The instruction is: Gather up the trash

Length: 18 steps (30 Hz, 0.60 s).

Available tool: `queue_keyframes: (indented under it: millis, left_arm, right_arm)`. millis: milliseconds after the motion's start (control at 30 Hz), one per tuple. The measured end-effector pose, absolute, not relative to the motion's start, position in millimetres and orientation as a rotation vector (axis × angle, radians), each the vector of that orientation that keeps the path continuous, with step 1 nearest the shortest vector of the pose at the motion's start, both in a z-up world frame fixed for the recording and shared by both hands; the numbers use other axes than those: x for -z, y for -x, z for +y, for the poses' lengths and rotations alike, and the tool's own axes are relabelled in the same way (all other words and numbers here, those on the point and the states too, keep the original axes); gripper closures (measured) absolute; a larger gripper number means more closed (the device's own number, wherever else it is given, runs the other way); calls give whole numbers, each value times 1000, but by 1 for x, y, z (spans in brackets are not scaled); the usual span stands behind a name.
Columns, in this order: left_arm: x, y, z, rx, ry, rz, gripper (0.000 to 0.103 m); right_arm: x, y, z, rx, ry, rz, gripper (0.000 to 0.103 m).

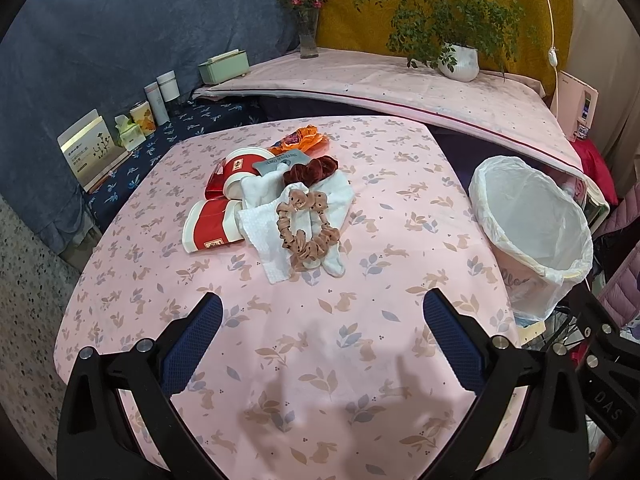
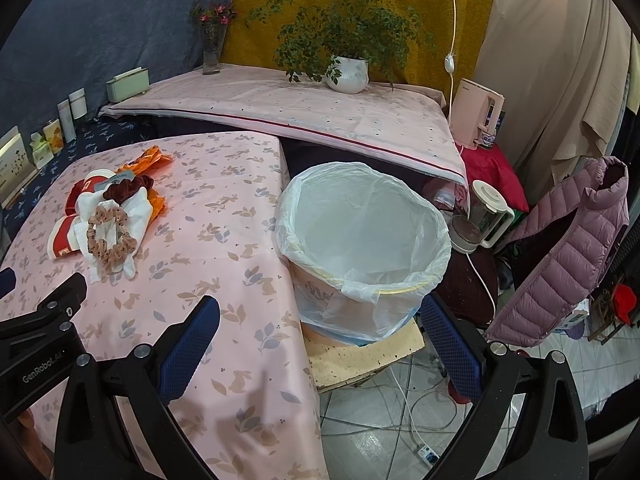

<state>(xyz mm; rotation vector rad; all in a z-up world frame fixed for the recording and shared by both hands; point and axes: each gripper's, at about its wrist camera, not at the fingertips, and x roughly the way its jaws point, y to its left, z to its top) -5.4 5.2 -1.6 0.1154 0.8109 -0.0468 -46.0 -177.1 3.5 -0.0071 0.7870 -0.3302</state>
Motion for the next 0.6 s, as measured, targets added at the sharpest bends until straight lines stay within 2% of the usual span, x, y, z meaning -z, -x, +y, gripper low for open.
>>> queue_keyframes:
  millis: [600]
  left_arm:
    - [-1,5,2,49,-119,804,7]
  right_arm:
    - [-5,47,-178,332,8,786,7]
